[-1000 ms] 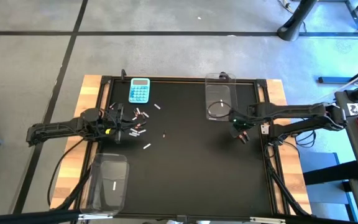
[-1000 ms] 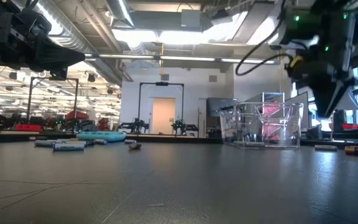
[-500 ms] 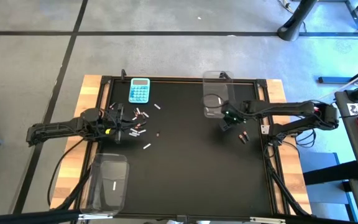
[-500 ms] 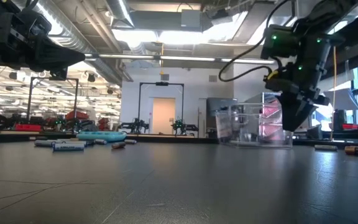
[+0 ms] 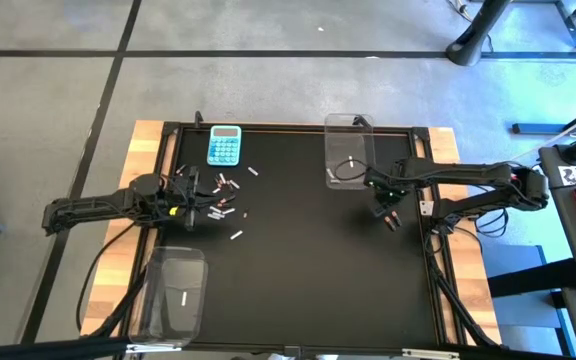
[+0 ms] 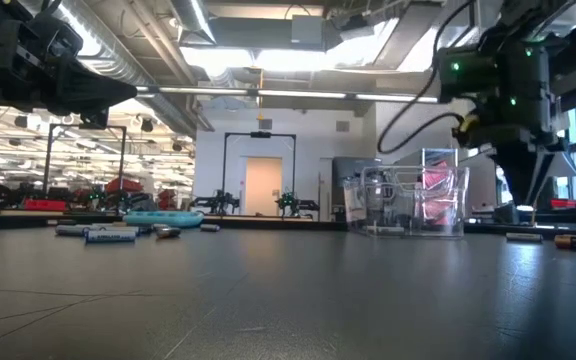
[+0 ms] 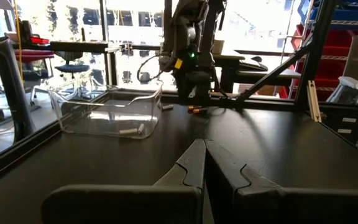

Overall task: Sort batteries
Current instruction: Put the white battery into the top transparent bin, then put the black battery into the bottom transparent bin

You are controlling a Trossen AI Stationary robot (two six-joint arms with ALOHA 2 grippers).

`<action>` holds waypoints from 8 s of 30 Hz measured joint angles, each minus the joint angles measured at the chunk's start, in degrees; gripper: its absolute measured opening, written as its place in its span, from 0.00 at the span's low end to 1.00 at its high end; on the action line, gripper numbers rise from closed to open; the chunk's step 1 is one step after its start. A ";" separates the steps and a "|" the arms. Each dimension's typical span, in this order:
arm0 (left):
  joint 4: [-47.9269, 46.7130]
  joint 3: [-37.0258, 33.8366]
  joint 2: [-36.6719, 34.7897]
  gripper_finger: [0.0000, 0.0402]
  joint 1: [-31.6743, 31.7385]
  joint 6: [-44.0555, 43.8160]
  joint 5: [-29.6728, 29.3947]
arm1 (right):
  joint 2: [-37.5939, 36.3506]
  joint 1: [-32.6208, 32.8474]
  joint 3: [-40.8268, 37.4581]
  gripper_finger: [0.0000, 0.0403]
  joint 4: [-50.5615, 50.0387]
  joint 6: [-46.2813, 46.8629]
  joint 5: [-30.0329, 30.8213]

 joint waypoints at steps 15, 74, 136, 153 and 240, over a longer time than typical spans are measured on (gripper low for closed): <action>0.00 0.00 0.04 0.00 0.01 0.02 0.00 | 0.33 -4.72 -9.21 0.53 10.30 0.63 11.71; 0.00 0.00 0.04 0.00 0.01 0.01 0.00 | 30.30 -21.53 31.68 0.04 13.14 -37.05 -9.55; 0.00 0.01 0.05 0.00 0.01 0.01 0.01 | 12.14 28.93 38.80 0.26 -10.21 -1.04 18.73; 0.00 0.02 0.04 0.00 0.00 0.02 0.01 | 12.86 43.34 7.55 0.26 7.28 39.26 9.33; 18.85 -0.03 1.58 0.00 -1.64 -24.71 -0.65 | 16.81 47.96 -3.70 0.09 111.63 -28.41 38.26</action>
